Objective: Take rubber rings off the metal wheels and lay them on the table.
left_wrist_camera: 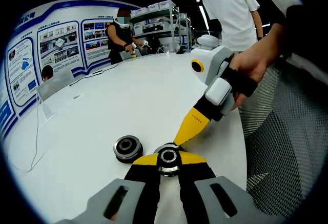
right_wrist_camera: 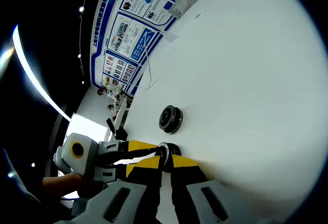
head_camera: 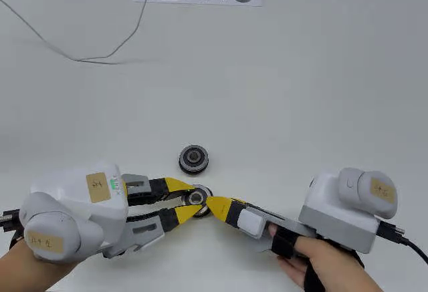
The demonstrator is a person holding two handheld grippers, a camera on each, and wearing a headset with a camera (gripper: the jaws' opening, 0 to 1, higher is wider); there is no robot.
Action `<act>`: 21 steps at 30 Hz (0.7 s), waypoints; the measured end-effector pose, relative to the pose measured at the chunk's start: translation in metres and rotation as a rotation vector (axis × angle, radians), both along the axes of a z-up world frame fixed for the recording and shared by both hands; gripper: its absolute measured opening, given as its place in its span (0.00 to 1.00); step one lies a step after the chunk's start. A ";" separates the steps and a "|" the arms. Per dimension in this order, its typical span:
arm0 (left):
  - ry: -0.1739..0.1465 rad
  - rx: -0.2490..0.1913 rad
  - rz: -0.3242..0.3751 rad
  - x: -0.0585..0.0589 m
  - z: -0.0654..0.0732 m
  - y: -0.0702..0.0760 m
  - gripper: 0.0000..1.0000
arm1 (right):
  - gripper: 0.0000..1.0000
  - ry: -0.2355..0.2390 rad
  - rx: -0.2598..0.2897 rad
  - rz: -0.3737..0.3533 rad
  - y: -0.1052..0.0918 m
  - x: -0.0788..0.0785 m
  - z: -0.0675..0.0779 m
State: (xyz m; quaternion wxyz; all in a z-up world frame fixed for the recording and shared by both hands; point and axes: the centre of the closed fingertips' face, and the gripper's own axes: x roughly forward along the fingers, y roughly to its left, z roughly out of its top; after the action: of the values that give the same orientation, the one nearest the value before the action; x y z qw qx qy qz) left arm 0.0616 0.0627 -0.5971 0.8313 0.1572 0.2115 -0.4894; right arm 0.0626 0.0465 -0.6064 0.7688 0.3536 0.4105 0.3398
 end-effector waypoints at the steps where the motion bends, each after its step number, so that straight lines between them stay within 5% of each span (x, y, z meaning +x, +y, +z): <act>1: 0.000 0.000 0.001 0.000 0.000 0.000 0.12 | 0.07 0.001 -0.001 -0.002 0.000 0.000 -0.001; 11: -0.001 -0.001 0.000 0.001 -0.002 0.001 0.12 | 0.03 -0.005 -0.043 0.012 0.000 0.001 -0.002; 21: -0.005 0.002 -0.001 0.001 -0.002 0.002 0.12 | 0.01 0.043 -0.075 0.001 0.000 0.001 -0.002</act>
State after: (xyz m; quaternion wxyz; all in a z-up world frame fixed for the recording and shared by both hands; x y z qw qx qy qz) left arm 0.0623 0.0647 -0.5996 0.8315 0.1596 0.2096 -0.4891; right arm 0.0640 0.0462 -0.6089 0.7723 0.3316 0.4396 0.3166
